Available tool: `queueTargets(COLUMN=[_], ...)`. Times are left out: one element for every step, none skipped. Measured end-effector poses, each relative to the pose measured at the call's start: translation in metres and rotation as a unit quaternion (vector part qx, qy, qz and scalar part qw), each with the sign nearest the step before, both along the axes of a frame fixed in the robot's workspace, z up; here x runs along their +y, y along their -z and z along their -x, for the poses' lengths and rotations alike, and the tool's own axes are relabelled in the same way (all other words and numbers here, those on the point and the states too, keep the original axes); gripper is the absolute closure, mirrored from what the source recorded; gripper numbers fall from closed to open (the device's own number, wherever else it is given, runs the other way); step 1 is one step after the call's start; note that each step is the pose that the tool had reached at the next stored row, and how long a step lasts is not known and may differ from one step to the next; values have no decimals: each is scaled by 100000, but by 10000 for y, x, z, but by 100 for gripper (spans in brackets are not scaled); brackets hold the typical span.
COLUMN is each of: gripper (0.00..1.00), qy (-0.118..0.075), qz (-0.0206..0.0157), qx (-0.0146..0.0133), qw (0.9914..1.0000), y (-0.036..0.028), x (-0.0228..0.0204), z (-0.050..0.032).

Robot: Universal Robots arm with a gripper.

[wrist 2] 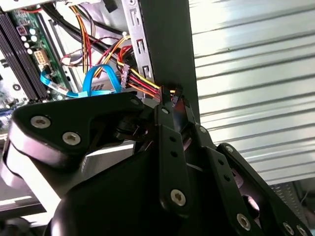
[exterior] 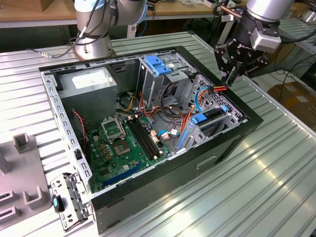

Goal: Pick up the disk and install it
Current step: 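Insert the first disk wire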

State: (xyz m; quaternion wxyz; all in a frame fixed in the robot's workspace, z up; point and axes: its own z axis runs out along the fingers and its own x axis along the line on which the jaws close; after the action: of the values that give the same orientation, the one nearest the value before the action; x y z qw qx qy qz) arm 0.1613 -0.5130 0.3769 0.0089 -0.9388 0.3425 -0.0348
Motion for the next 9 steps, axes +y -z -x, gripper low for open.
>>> queueTargets(gripper=[75,75,75,75,75,75,75,75,75], qy=[-974,-1929,-2594,-3148,-3759,-4333,-5005,-5516,-5761], qz=[-2,0,-9,0,30,86,195,315,386], qx=[1,1,1,0,2,4,6,2,-2], qw=[99995,99981,99966,99950,99929,99906,99874,99847,99833], y=[5,10,16,21,27,32,42,48,52], x=[0,0,0,1,1,1,0,1,0], z=[-2,-4,-7,-11,-14,-18,-27,-28,-28])
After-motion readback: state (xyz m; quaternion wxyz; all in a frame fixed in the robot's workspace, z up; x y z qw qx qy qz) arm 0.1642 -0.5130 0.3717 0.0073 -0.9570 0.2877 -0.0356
